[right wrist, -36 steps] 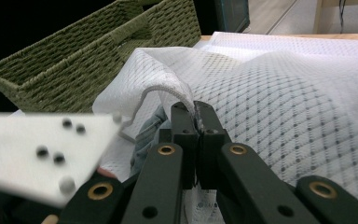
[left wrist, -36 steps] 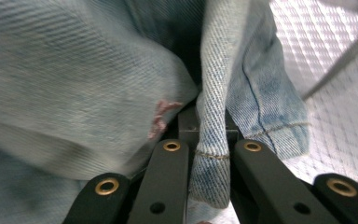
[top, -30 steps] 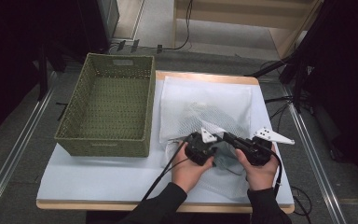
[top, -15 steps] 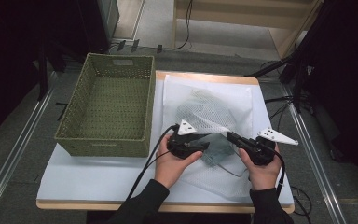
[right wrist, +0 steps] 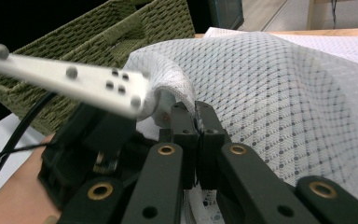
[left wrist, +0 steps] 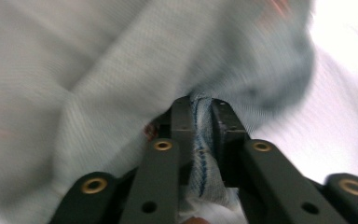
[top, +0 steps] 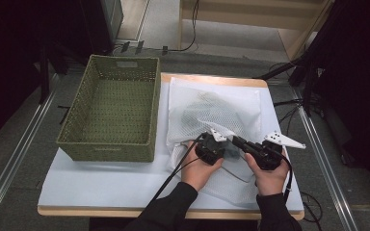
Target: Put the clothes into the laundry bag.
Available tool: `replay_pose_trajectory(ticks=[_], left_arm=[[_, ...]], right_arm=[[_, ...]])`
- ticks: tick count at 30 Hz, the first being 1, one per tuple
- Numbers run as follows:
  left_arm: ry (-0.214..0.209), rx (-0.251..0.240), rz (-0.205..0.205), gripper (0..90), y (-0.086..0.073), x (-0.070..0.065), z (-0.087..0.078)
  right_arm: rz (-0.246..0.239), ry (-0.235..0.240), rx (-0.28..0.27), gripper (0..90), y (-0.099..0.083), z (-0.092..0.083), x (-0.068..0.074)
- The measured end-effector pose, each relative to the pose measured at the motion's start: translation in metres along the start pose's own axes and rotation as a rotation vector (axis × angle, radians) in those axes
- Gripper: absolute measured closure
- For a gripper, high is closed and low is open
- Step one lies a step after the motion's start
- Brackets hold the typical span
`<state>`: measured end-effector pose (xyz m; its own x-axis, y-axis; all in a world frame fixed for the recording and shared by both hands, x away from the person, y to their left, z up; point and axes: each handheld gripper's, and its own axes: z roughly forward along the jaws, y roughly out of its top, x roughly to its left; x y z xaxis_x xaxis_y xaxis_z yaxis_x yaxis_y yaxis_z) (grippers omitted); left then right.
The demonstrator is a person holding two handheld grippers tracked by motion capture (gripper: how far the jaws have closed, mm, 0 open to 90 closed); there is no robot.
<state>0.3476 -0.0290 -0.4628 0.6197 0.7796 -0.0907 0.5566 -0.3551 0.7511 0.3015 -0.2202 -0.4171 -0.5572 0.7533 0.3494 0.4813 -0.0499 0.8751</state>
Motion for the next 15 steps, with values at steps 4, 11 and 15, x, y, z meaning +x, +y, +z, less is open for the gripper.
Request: replay_pose_trajectory(ticks=[4,11,15], left_arm=[[0.116,-0.181,-0.084,83.0,0.009,0.013,-0.003],[-0.023,-0.071,-0.114,65.3,0.007,0.030,0.006],[-0.105,-0.139,-0.055,54.9,-0.005,0.013,-0.026]], right_arm=[[0.011,-0.008,-0.013,89.8,0.001,-0.004,-0.004],[0.005,-0.030,0.027,89.8,-0.003,0.003,-0.003],[0.025,-0.048,0.025,89.9,-0.004,0.002,-0.009]])
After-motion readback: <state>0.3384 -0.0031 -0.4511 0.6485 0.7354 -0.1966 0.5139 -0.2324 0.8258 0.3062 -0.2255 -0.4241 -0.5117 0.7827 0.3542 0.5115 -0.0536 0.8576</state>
